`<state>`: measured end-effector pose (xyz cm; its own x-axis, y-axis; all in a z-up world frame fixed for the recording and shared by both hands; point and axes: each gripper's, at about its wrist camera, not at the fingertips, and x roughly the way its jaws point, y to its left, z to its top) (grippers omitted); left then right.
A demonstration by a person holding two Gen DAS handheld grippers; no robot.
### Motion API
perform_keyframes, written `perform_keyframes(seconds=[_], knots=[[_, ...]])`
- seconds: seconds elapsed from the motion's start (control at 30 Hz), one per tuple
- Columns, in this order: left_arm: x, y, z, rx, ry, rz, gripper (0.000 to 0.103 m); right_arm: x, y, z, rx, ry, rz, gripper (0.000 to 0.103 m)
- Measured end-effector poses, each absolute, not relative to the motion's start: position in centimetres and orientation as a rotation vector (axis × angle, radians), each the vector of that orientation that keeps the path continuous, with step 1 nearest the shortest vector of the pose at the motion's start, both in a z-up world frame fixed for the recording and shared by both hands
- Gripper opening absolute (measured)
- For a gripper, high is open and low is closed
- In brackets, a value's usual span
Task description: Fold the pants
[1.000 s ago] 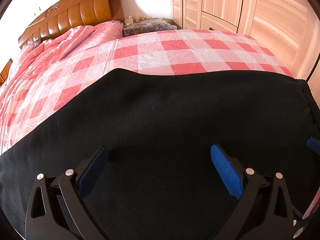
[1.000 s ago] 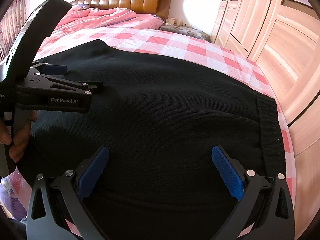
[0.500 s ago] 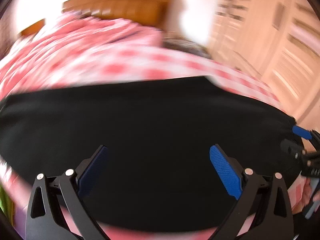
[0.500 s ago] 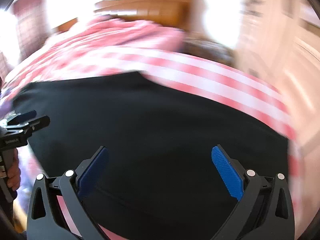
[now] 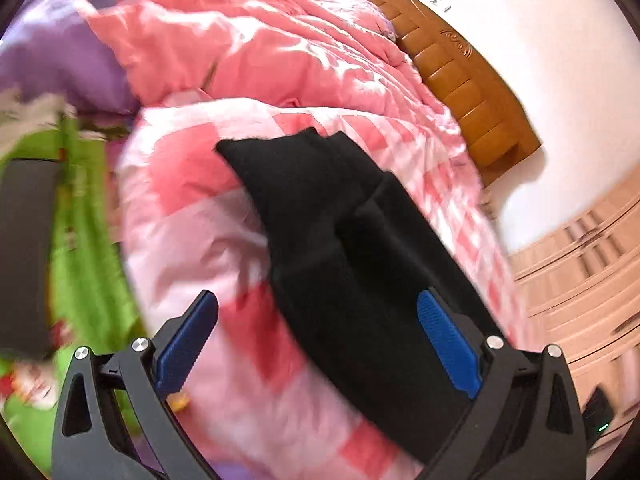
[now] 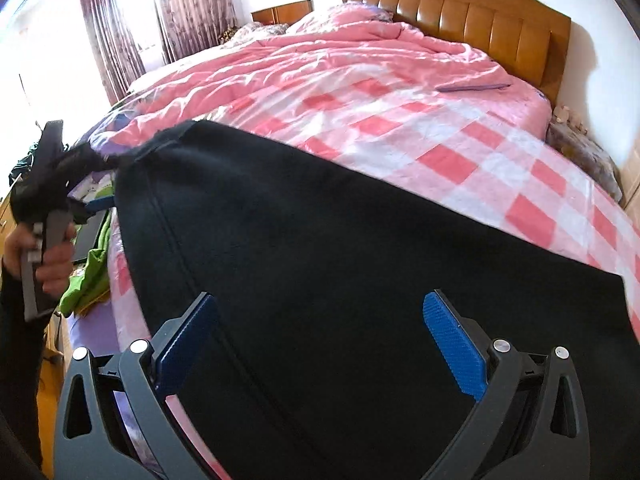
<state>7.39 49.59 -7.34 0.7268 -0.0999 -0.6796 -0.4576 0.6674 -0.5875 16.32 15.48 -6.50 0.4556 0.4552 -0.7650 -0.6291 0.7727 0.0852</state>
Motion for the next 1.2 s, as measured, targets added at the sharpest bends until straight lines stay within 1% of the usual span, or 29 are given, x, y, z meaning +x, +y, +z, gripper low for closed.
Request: perform_keyframes(seconds=[0.1, 0.2, 0.3, 0.4, 0.43, 0.5, 0.57, 0.6, 0.63, 0.67, 0.73, 0.83, 0.9, 1.0, 1.03, 1.1, 1.2], knots=[[8.3, 51.0, -7.9, -0.859, 0.716, 0.210, 0.099, 16.6, 15.6, -7.3, -0.214, 0.888, 0.652, 0.099], [8.7, 51.7, -7.2, -0.886, 0.661, 0.173, 0.099, 17.1, 15.8, -8.4, -0.211, 0.916, 0.641, 0.099], [9.3, 51.3, -7.0, -0.896, 0.653, 0.134, 0.098, 17.5, 15.6, -8.9, -0.181, 0.935, 0.638, 0.099], [10.8, 50.4, -8.5, -0.885, 0.722, 0.133, 0.098, 17.5, 15.7, -9.0, -0.186, 0.932, 0.635, 0.099], [11.1, 50.3, -9.1, -0.883, 0.721, 0.137, 0.100, 17.4, 15.7, -9.0, -0.186, 0.929, 0.637, 0.099], [11.1, 50.1, -9.3, -0.883, 0.683, 0.141, 0.101, 17.3, 15.6, -9.0, -0.184, 0.925, 0.639, 0.099], [11.4, 49.8, -8.9, -0.872, 0.658, 0.121, 0.089, 17.2, 15.6, -9.0, -0.179, 0.922, 0.640, 0.099], [11.7, 49.9, -8.7, -0.860, 0.664, 0.148, 0.066, 17.2, 15.6, -9.0, -0.178, 0.921, 0.640, 0.099], [12.1, 50.1, -8.7, -0.845, 0.681, 0.175, 0.035, 17.1, 15.6, -8.9, -0.179, 0.921, 0.640, 0.099], [12.5, 50.6, -8.8, -0.852, 0.680, 0.160, 0.029, 17.1, 15.6, -8.9, -0.178, 0.923, 0.636, 0.099], [12.4, 50.3, -8.3, -0.835, 0.653, 0.176, 0.026, 17.1, 15.9, -8.0, -0.173, 0.900, 0.647, 0.099], [12.0, 48.1, -6.3, -0.653, 0.633, 0.261, 0.025, 17.7, 17.5, -6.4, -0.207, 0.833, 0.669, 0.099], [11.6, 46.9, -4.8, -0.581, 0.612, 0.290, 0.025, 19.1, 19.0, -6.5, -0.243, 0.869, 0.688, 0.099], [11.7, 45.4, -2.3, -0.507, 0.584, 0.291, 0.025, 21.3, 21.2, -9.4, -0.378, 0.989, 0.615, 0.099], [11.8, 44.4, -1.2, -0.459, 0.575, 0.291, 0.025, 21.2, 21.3, -9.8, -0.395, 0.949, 0.626, 0.099], [11.4, 42.0, 1.2, -0.348, 0.552, 0.287, 0.025, 21.1, 21.0, -9.8, -0.391, 0.946, 0.634, 0.099], [10.7, 37.5, 4.1, -0.224, 0.506, 0.252, 0.025, 20.9, 18.7, -8.1, -0.315, 0.936, 0.624, 0.099]])
